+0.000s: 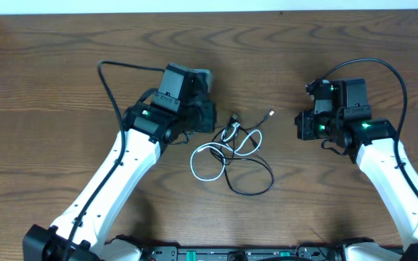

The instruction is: Untangle cables

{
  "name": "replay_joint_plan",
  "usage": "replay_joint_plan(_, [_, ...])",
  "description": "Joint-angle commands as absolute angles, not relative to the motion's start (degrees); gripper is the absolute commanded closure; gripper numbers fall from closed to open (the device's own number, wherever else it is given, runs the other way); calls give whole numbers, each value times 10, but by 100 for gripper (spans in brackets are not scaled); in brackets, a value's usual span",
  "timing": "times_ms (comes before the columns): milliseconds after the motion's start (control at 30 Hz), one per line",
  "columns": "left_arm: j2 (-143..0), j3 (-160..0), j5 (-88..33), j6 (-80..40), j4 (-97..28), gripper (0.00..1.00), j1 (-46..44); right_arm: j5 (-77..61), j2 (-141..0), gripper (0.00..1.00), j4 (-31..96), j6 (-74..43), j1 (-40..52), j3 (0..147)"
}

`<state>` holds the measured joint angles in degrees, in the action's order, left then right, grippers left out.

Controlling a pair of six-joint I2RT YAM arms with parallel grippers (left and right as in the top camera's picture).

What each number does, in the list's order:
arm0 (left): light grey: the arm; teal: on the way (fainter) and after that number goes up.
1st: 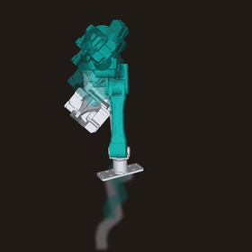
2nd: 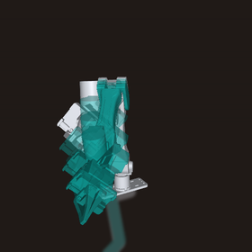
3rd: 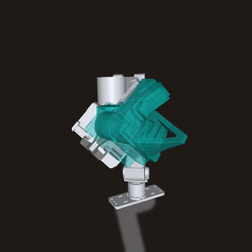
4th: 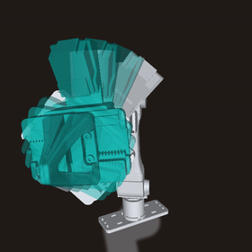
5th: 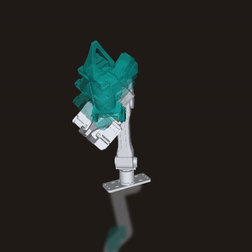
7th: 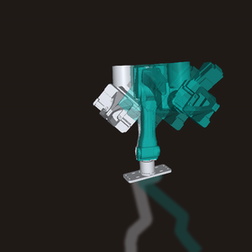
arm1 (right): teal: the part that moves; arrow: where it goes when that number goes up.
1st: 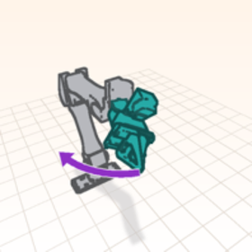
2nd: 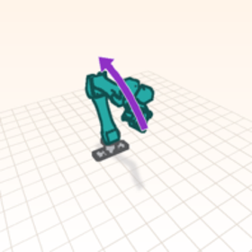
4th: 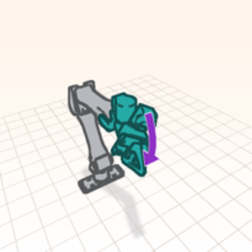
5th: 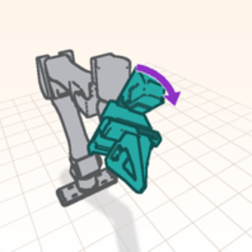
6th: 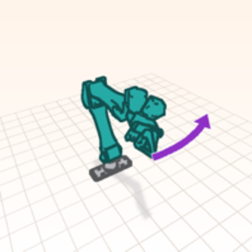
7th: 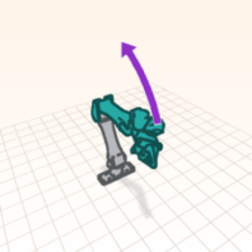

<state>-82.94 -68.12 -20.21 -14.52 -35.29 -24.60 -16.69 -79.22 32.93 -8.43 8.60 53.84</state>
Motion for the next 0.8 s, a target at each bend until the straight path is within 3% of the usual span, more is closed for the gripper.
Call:
replay_joint_plan(0, [-823, -685, -286, -65, -349, 92, -247, -169, -788, 93, 331, -74, 87, 545])
replay_joint_plan(133, [-827, -685, -161, -68, -355, 65, -247, -169, -788, 92, 331, -74, 87, 545])
replay_joint_plan(333, [-850, -685, -37, -130, -355, 62, -247, -169, -788, 90, 333, -74, 87, 545])
replay_joint_plan(567, [-897, -685, -122, -162, -353, 62, -259, -169, -788, 90, 336, -74, 87, 545])
replay_joint_plan(767, [-944, -685, -161, -159, -353, 44, -292, -169, -788, 90, 337, -74, 87, 545])
